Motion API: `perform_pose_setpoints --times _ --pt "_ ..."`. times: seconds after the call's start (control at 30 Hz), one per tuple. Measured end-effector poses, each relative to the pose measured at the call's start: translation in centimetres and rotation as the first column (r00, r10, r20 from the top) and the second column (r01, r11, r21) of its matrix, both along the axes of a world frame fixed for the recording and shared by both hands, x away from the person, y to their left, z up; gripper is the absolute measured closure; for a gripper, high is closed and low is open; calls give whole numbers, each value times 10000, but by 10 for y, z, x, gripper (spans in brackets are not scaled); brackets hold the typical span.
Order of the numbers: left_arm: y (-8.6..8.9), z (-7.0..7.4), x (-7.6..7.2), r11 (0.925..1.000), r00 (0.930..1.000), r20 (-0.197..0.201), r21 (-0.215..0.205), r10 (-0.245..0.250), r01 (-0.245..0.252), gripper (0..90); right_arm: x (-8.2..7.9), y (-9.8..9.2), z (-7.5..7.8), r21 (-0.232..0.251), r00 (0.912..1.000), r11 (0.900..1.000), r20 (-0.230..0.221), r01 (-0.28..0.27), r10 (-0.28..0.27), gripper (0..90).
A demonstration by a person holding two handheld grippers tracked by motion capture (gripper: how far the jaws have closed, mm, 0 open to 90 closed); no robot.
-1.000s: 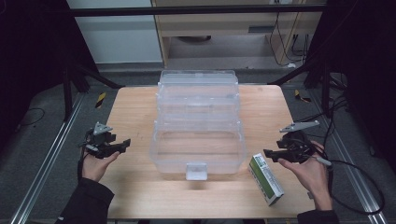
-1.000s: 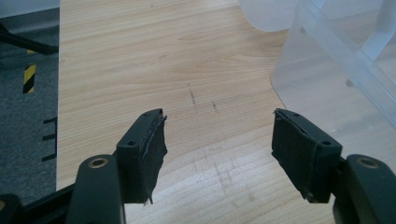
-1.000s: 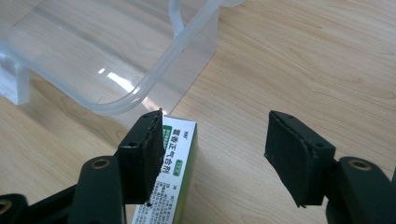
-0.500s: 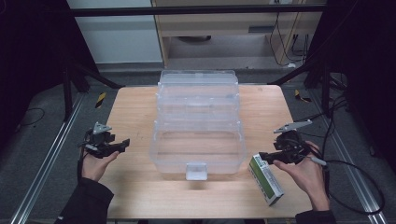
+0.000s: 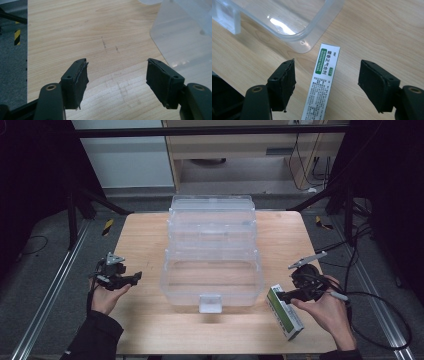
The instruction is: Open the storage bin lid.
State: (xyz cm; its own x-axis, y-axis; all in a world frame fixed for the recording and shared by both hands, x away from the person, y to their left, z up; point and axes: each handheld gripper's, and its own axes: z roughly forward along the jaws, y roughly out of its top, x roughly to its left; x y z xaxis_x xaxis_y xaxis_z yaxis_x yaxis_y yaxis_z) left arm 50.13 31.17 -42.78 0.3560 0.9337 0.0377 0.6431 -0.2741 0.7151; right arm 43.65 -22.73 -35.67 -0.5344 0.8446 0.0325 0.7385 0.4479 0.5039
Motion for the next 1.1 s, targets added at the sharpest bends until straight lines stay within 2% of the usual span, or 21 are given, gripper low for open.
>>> perform_pose_setpoints --times 0.13,0.33,0.57,0.73,0.87,1.03,1.1 --pt "-1 0 0 10000 10000 42 -1 15 -15 326 1 2 -6 -137 9994 9999 -341 -52 47 301" --pt "-4 -1 0 9998 10000 -46 205 -15 16 323 1 2 -13 -293 9983 9996 -580 15 -32 312" --pt "-7 -4 1 9989 9999 -109 451 -108 113 322 1 4 -17 -414 9951 9991 -987 -64 23 351" --pt "-6 -5 1 9989 9999 -132 466 -60 66 321 0 7 -18 -706 9920 9975 -1258 -26 -63 388" --pt "-9 -4 1 9986 9999 -69 510 -130 133 320 -3 8 -20 -734 9895 9973 -1442 -36 -70 408" --pt "-8 -5 2 9983 9998 -150 566 -112 121 319 -5 7 -23 -946 9852 9954 -1692 123 -282 444" --pt "-7 -6 2 9982 9998 -208 591 -45 58 318 -5 7 -24 -1016 9848 9948 -1724 12 -188 456"
